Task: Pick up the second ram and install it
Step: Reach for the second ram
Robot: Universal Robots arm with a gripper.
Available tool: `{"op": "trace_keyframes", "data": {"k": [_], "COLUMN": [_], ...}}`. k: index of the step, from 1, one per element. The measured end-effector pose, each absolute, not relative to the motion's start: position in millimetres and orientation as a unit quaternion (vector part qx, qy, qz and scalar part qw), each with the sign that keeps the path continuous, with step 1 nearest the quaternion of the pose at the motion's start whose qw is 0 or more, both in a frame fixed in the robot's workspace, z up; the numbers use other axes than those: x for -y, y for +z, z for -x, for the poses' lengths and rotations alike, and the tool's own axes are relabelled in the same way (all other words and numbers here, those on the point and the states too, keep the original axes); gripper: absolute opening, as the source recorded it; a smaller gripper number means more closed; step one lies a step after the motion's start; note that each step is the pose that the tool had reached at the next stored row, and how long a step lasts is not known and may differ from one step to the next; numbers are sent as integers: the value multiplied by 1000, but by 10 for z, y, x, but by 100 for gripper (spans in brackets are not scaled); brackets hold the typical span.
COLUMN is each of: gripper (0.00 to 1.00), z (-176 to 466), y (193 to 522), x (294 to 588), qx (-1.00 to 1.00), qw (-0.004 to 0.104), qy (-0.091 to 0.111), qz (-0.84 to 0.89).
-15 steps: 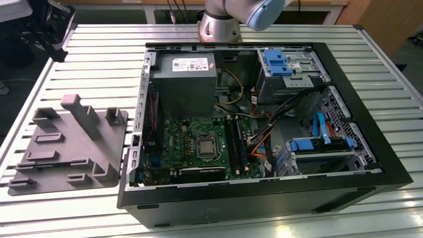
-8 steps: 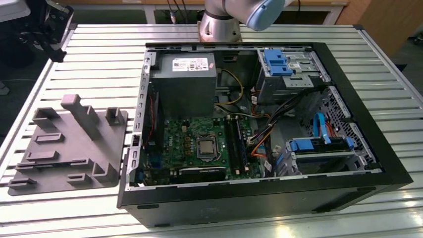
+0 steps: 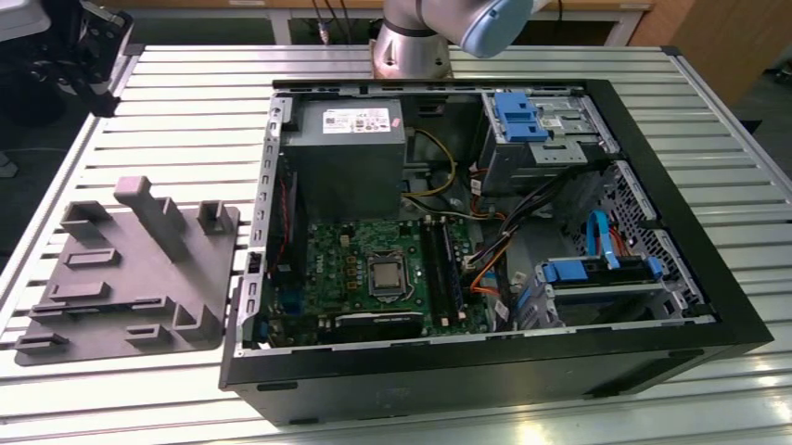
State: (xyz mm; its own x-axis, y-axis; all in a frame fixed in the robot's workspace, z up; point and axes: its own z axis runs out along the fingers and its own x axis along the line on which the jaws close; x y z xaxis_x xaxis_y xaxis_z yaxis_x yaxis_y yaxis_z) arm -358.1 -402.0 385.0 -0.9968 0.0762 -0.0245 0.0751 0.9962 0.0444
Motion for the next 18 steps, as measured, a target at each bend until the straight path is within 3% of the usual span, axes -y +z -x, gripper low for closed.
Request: {"op": "trace_keyframes", "data": {"k": [18], "gripper": [11], "z": [3665], "y": [3842], "x": [4023], "qx": [-999], "qw": [13], "qy": [22], "qz": [-38]}}
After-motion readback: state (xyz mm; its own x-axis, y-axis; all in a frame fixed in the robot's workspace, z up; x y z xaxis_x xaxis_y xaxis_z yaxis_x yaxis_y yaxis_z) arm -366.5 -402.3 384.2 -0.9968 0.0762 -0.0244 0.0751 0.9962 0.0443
